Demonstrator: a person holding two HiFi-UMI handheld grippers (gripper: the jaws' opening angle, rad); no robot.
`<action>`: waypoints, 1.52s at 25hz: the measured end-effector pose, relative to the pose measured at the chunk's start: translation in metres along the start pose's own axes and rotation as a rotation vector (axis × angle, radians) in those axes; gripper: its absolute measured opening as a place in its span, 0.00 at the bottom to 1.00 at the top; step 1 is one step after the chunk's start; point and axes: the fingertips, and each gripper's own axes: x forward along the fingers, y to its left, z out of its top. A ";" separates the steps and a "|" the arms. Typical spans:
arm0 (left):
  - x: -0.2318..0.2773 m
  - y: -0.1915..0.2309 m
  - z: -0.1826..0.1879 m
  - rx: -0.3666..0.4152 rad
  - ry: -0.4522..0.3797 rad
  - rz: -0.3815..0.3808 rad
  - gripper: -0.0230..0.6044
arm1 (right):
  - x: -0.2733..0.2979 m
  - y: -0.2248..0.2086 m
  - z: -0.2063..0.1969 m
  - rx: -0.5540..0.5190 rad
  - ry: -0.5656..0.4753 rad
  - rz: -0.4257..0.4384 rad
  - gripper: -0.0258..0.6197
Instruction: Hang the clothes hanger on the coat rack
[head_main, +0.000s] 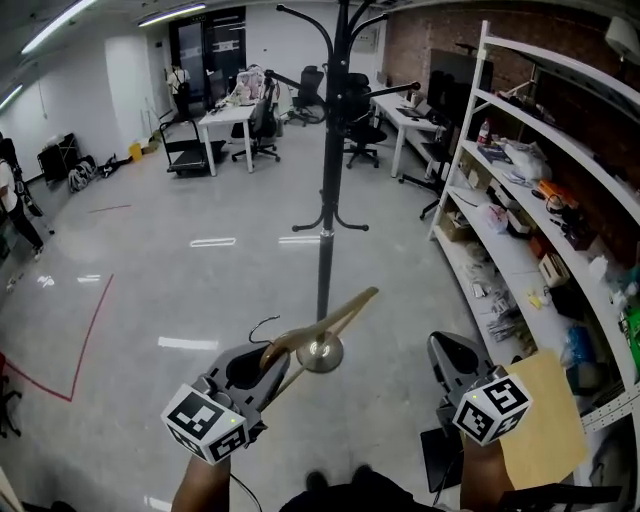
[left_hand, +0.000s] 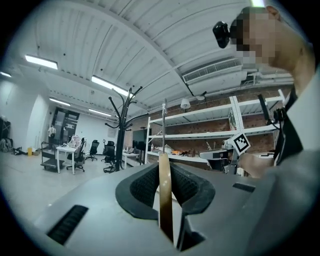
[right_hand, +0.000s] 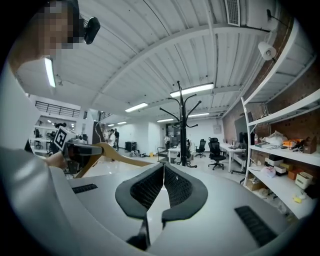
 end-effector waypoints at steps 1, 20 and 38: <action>0.007 0.007 0.000 0.001 0.005 -0.012 0.12 | 0.007 -0.003 0.000 0.002 0.004 -0.003 0.05; 0.221 0.139 0.067 0.049 0.033 -0.010 0.12 | 0.188 -0.150 0.061 -0.020 -0.141 0.131 0.05; 0.336 0.239 0.098 0.063 0.047 -0.179 0.12 | 0.296 -0.193 0.085 -0.054 -0.139 0.061 0.05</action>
